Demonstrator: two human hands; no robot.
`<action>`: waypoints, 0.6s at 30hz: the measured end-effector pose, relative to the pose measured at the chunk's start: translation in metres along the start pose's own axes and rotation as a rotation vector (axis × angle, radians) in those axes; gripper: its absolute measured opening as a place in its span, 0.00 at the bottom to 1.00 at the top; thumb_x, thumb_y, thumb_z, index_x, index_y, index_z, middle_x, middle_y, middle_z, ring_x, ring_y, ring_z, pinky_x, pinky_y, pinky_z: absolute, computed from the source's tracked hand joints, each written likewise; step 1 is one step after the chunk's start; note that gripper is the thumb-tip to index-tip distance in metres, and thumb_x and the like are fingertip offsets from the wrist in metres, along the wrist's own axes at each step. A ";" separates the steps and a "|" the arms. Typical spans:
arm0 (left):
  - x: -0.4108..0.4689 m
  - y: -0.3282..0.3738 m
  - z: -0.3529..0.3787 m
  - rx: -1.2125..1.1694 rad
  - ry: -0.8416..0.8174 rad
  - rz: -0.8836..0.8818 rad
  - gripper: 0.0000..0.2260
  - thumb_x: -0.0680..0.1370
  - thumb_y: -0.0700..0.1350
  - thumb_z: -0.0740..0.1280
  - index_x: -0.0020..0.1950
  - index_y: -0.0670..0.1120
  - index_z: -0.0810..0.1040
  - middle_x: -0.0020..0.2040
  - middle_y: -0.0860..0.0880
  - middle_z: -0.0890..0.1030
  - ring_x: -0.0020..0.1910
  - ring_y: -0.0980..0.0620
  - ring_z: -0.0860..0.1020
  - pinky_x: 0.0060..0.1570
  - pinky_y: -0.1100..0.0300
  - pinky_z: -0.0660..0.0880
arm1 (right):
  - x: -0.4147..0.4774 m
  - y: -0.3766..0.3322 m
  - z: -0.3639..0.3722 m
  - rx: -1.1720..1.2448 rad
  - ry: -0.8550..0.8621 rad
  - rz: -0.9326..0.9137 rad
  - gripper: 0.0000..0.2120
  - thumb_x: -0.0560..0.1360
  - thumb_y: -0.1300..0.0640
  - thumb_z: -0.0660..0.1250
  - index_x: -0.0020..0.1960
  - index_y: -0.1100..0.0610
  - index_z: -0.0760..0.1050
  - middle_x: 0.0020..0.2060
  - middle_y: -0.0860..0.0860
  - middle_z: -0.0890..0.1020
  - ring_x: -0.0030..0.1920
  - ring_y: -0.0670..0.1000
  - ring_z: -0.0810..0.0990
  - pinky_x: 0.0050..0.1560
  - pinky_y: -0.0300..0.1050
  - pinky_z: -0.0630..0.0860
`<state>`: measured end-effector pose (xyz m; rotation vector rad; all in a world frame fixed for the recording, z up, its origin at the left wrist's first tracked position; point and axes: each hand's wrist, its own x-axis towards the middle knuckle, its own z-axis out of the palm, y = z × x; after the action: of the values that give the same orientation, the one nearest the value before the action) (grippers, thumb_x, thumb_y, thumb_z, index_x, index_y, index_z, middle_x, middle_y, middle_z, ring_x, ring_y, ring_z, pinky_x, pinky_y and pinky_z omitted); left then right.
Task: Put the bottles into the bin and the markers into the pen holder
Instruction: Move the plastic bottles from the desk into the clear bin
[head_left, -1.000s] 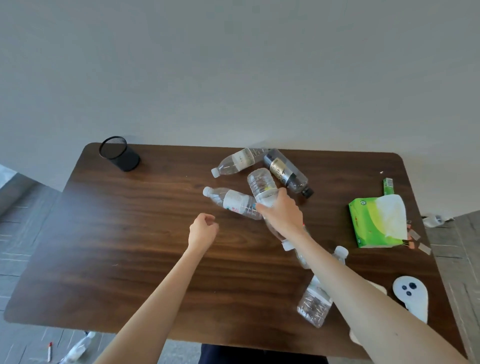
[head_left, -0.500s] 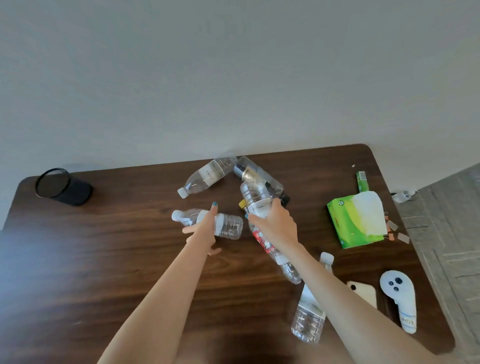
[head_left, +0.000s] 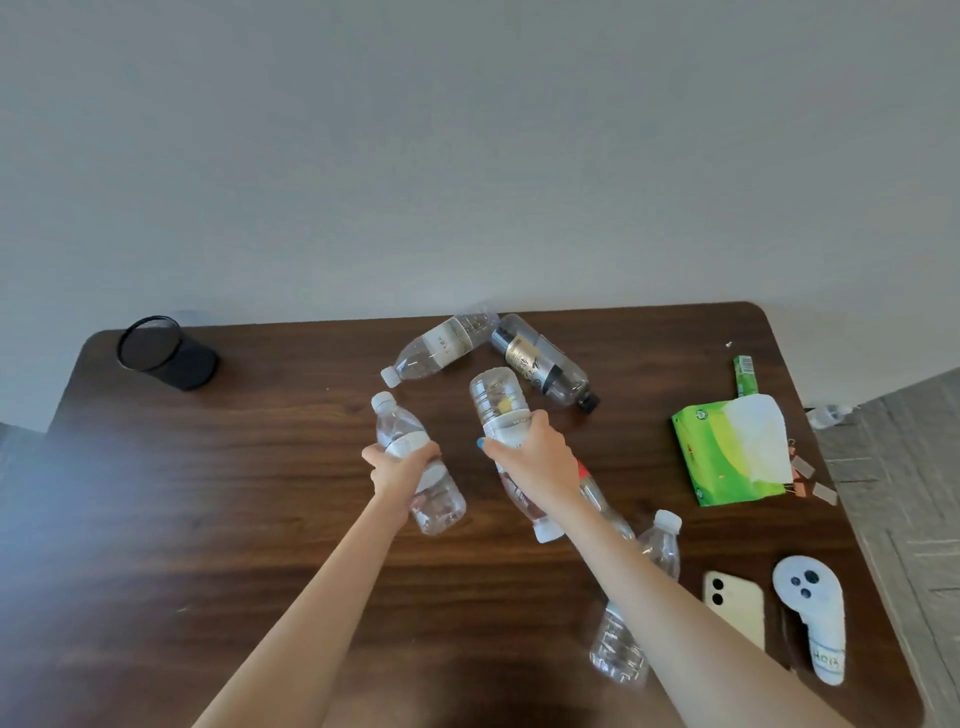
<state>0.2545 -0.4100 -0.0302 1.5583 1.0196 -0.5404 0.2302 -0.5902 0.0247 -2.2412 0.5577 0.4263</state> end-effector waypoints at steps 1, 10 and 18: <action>-0.005 -0.003 -0.009 0.026 -0.013 0.042 0.41 0.55 0.54 0.75 0.62 0.54 0.57 0.60 0.43 0.73 0.54 0.42 0.78 0.51 0.44 0.80 | -0.005 -0.004 0.004 0.014 -0.013 -0.014 0.31 0.68 0.37 0.70 0.62 0.53 0.66 0.55 0.48 0.78 0.52 0.49 0.79 0.48 0.46 0.74; -0.058 -0.051 -0.102 0.104 -0.001 0.212 0.40 0.59 0.50 0.74 0.67 0.55 0.58 0.59 0.45 0.74 0.52 0.46 0.79 0.49 0.47 0.81 | -0.066 -0.035 0.056 -0.036 -0.166 -0.150 0.30 0.68 0.36 0.69 0.60 0.53 0.66 0.55 0.50 0.78 0.53 0.52 0.80 0.53 0.50 0.78; -0.096 -0.120 -0.211 0.042 0.198 0.234 0.45 0.54 0.55 0.74 0.68 0.55 0.59 0.60 0.45 0.73 0.54 0.46 0.79 0.54 0.44 0.79 | -0.141 -0.068 0.126 -0.145 -0.319 -0.285 0.30 0.67 0.36 0.69 0.60 0.53 0.66 0.55 0.49 0.79 0.52 0.53 0.80 0.48 0.48 0.74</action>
<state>0.0651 -0.2420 0.0340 1.7666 0.9605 -0.2506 0.1295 -0.4181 0.0496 -2.2821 0.0411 0.6763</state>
